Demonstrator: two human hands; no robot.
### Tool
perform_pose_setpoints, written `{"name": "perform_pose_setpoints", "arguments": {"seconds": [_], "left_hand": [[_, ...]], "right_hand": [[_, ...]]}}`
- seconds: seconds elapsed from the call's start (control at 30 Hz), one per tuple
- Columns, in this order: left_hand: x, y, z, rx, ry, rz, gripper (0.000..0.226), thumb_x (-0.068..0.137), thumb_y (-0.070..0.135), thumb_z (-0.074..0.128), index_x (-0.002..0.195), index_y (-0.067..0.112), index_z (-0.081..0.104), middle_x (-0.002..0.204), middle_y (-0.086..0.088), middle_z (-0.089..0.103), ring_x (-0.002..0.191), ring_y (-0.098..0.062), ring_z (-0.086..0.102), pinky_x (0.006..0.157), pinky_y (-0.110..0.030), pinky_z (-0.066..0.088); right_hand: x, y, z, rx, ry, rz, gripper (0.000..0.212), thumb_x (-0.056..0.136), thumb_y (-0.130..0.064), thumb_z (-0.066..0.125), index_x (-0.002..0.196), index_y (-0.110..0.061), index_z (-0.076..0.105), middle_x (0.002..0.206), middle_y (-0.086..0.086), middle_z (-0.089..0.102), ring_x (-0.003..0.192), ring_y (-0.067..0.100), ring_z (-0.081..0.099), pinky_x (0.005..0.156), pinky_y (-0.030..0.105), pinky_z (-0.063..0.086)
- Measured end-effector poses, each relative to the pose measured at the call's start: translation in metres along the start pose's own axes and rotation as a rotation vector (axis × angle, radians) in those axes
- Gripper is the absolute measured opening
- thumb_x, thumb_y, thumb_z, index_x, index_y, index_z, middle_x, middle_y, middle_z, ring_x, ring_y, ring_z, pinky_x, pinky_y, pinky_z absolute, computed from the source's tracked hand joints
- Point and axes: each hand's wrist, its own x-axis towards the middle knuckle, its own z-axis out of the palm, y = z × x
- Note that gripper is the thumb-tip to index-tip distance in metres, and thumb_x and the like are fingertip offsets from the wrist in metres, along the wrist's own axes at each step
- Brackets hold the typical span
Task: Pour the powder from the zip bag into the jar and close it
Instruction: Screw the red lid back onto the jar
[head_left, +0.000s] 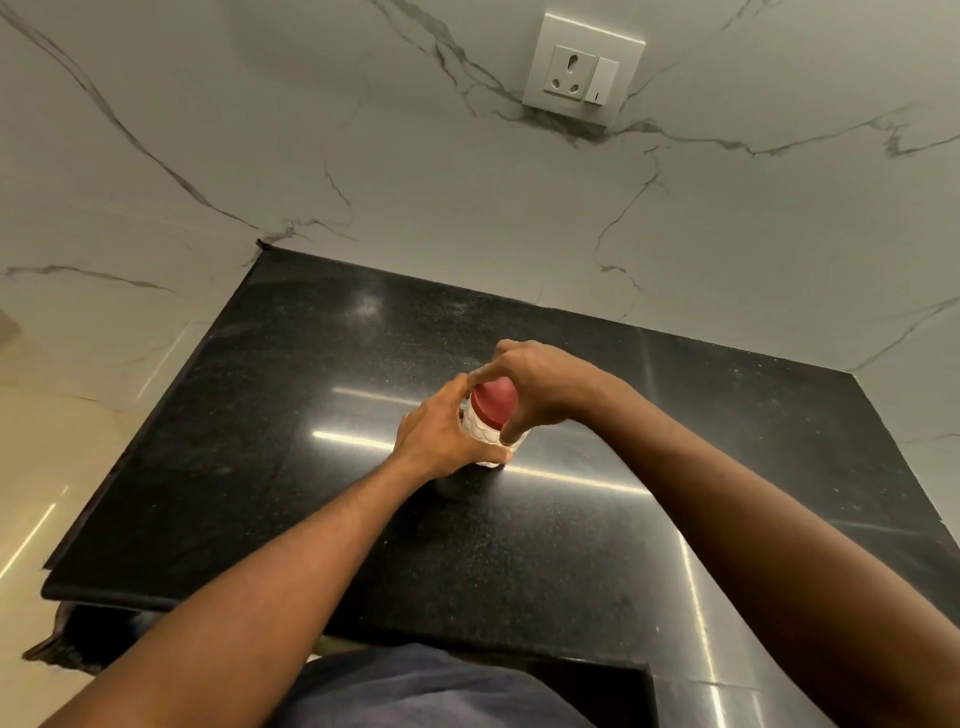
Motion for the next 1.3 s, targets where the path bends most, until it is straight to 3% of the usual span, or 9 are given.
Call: {"name": "perform_pose_setpoints", "arguments": {"seconds": [0.13, 0.23, 0.37, 0.47, 0.57, 0.7, 0.97, 1.17, 1.3], "left_hand": [[0.001, 0.001, -0.003, 0.016, -0.036, 0.029, 0.087, 0.047, 0.072, 0.089, 0.119, 0.048, 0.045, 0.125, 0.016, 0.068, 0.113, -0.018, 0.068, 0.093, -0.049, 0.058], [0.001, 0.002, -0.005, -0.018, -0.054, 0.022, 0.083, 0.048, 0.069, 0.09, 0.115, 0.045, 0.047, 0.119, 0.016, 0.069, 0.106, -0.016, 0.068, 0.09, -0.051, 0.06], [-0.001, 0.0, -0.005, -0.031, -0.053, 0.036, 0.085, 0.05, 0.069, 0.091, 0.118, 0.047, 0.047, 0.124, 0.018, 0.067, 0.111, -0.014, 0.066, 0.092, -0.048, 0.059], [-0.002, 0.0, -0.006, -0.042, -0.058, 0.04, 0.094, 0.049, 0.07, 0.092, 0.127, 0.05, 0.044, 0.135, 0.015, 0.066, 0.117, -0.012, 0.064, 0.098, -0.045, 0.056], [-0.001, 0.001, -0.009, -0.059, -0.077, 0.032, 0.098, 0.048, 0.067, 0.094, 0.132, 0.049, 0.046, 0.131, 0.016, 0.069, 0.115, -0.011, 0.067, 0.1, -0.048, 0.057], [-0.001, 0.003, -0.01, -0.055, -0.084, 0.014, 0.092, 0.047, 0.067, 0.093, 0.124, 0.047, 0.047, 0.126, 0.016, 0.07, 0.113, -0.012, 0.069, 0.098, -0.05, 0.058], [-0.007, 0.007, -0.01, -0.064, -0.067, 0.005, 0.106, 0.047, 0.072, 0.091, 0.136, 0.05, 0.039, 0.14, 0.013, 0.063, 0.125, -0.019, 0.064, 0.103, -0.054, 0.055], [-0.007, 0.006, -0.008, -0.036, -0.066, -0.002, 0.096, 0.048, 0.071, 0.09, 0.129, 0.047, 0.043, 0.137, 0.012, 0.064, 0.123, -0.02, 0.064, 0.1, -0.052, 0.056], [-0.007, 0.005, -0.008, -0.055, -0.05, 0.009, 0.082, 0.05, 0.066, 0.089, 0.116, 0.043, 0.048, 0.119, 0.016, 0.068, 0.112, -0.017, 0.066, 0.091, -0.053, 0.059]], "right_hand": [[0.003, -0.003, 0.009, -0.012, 0.098, 0.124, 0.089, 0.067, -0.08, 0.074, 0.139, -0.029, 0.061, 0.116, 0.001, 0.06, 0.091, 0.015, 0.052, 0.068, 0.027, 0.043], [-0.002, -0.005, 0.02, 0.047, 0.162, 0.191, 0.088, 0.072, -0.088, 0.06, 0.135, -0.026, 0.061, 0.11, 0.0, 0.055, 0.088, 0.018, 0.057, 0.063, 0.026, 0.043], [-0.008, -0.007, 0.022, 0.096, 0.144, 0.179, 0.089, 0.074, -0.079, 0.069, 0.146, -0.029, 0.052, 0.121, 0.004, 0.056, 0.092, 0.018, 0.054, 0.068, 0.028, 0.043], [-0.013, -0.005, 0.005, 0.132, 0.076, 0.087, 0.088, 0.072, -0.06, 0.085, 0.148, -0.034, 0.051, 0.129, 0.002, 0.053, 0.109, 0.02, 0.055, 0.082, 0.031, 0.049], [-0.022, 0.003, -0.025, 0.179, 0.104, -0.015, 0.085, 0.067, -0.04, 0.094, 0.143, -0.043, 0.054, 0.139, -0.001, 0.047, 0.122, 0.021, 0.045, 0.093, 0.036, 0.048], [-0.027, 0.009, -0.042, 0.142, 0.104, -0.01, 0.088, 0.066, -0.039, 0.095, 0.143, -0.044, 0.053, 0.141, -0.001, 0.048, 0.124, 0.022, 0.045, 0.087, 0.033, 0.045], [-0.015, -0.002, 0.002, 0.064, 0.065, 0.015, 0.09, 0.071, -0.048, 0.091, 0.149, -0.037, 0.05, 0.139, 0.002, 0.052, 0.12, 0.024, 0.055, 0.08, 0.029, 0.044], [-0.003, -0.004, 0.009, -0.032, 0.094, 0.091, 0.087, 0.072, -0.076, 0.075, 0.143, -0.031, 0.056, 0.123, 0.001, 0.063, 0.094, 0.014, 0.052, 0.066, 0.026, 0.04], [0.0, -0.015, 0.018, -0.078, 0.211, 0.296, 0.086, 0.075, -0.096, 0.046, 0.087, -0.013, 0.07, 0.068, -0.001, 0.064, 0.06, 0.014, 0.059, 0.05, 0.025, 0.039]]}}
